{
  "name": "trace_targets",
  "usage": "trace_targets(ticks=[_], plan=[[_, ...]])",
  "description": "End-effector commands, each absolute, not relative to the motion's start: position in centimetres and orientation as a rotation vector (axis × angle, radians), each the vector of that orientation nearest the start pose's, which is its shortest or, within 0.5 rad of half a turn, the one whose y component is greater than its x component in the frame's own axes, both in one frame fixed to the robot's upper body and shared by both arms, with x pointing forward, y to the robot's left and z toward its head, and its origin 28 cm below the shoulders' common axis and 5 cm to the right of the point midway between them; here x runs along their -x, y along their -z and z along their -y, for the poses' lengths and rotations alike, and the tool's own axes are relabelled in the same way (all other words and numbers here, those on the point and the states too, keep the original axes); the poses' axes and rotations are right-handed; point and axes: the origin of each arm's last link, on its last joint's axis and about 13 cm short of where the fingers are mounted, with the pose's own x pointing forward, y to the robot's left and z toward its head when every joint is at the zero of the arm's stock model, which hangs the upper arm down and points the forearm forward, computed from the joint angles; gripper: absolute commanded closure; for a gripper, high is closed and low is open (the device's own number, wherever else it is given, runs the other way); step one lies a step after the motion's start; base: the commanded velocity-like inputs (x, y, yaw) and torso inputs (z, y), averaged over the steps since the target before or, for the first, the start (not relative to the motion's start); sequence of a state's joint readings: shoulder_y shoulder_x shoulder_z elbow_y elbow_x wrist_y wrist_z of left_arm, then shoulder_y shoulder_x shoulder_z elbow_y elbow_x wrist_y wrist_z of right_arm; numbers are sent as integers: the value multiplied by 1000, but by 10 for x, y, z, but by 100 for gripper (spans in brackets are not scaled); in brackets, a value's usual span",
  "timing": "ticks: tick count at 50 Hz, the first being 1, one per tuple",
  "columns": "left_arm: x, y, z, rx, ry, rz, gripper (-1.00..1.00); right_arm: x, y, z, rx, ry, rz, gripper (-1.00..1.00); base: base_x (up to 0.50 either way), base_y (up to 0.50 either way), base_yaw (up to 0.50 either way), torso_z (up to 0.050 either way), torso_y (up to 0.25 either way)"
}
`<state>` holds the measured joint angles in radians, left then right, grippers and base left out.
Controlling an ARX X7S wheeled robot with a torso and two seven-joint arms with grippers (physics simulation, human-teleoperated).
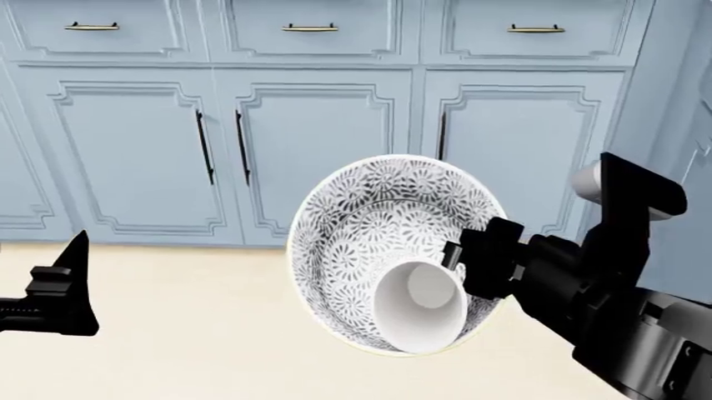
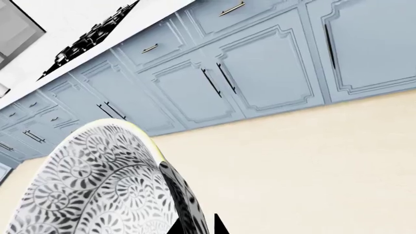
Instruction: Place the cup inside the bowl on the dining table and move the bowl to any counter.
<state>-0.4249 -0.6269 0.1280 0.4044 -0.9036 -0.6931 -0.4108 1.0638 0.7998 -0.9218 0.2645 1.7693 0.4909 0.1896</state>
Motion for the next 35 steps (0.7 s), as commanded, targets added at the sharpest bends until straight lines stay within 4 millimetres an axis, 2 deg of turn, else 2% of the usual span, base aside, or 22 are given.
trace_targets(ticks=[1, 12, 35], plan=[[-249, -164, -269, 41, 61, -69, -100, -322, -189, 177, -476, -359, -454, 100, 500, 21, 0, 0, 0], [-252, -161, -267, 36, 68, -77, -100, -320, -191, 178, -483, -356, -451, 100, 500, 19, 0, 0, 2], [-255, -167, -264, 41, 79, -61, -100, -322, -192, 176, -480, -359, -451, 100, 500, 20, 0, 0, 1]])
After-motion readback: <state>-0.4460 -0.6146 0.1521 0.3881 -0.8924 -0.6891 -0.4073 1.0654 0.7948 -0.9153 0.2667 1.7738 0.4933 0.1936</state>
